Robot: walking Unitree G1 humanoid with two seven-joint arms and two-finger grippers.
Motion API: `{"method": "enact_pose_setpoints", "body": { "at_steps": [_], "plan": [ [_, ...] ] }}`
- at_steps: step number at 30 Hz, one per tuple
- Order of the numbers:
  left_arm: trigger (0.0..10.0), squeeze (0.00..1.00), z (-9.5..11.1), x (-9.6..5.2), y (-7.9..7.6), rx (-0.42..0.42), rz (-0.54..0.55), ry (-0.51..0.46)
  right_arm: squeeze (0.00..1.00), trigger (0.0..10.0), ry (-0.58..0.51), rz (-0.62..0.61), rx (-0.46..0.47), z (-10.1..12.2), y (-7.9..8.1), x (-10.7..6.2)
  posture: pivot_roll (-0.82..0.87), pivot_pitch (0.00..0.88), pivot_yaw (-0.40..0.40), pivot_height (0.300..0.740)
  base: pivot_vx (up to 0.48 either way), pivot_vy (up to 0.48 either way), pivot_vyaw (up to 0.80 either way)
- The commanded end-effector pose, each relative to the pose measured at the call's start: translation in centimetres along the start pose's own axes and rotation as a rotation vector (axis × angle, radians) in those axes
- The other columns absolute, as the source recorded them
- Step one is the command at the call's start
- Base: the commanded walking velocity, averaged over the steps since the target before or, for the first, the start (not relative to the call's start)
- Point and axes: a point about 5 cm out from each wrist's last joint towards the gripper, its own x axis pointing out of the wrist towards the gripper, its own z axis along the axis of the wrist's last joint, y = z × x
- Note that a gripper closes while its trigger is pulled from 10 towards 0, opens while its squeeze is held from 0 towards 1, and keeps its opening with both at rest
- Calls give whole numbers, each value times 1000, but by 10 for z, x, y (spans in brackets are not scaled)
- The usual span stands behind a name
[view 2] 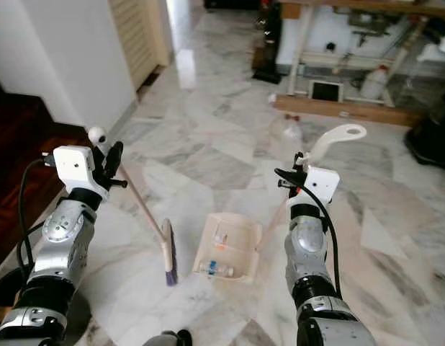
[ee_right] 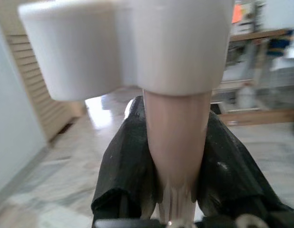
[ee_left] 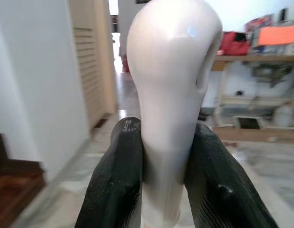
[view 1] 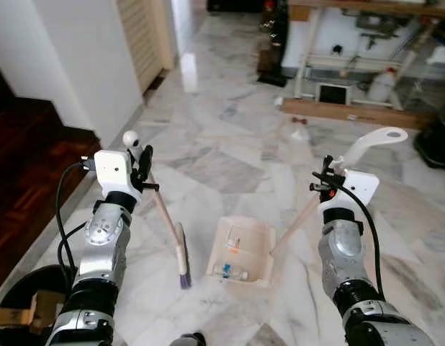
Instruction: Sweep floor
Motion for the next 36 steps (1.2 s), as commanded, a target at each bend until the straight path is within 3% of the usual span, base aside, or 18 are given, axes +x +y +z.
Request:
{"method": "enact_pose_setpoints", "body": {
  "at_steps": [1, 21, 36],
  "plan": [
    [10000, 0, 14, 4, -1, 34, -15, -69, 0, 10000, -67, -2, 15, 14, 2, 7, 64, 52, 58, 740, 0, 0, 756],
    [10000, 0, 13, 5, -1, 32, -21, -65, 0, 10000, -68, -2, 20, 13, 3, 6, 63, 44, 64, 740, 0, 0, 799],
    [10000, 0, 8, 5, -12, 2, -39, -55, 0, 10000, -50, 7, 23, 12, 5, 7, 62, 33, 54, 740, 0, 0, 658]
  ]
}}
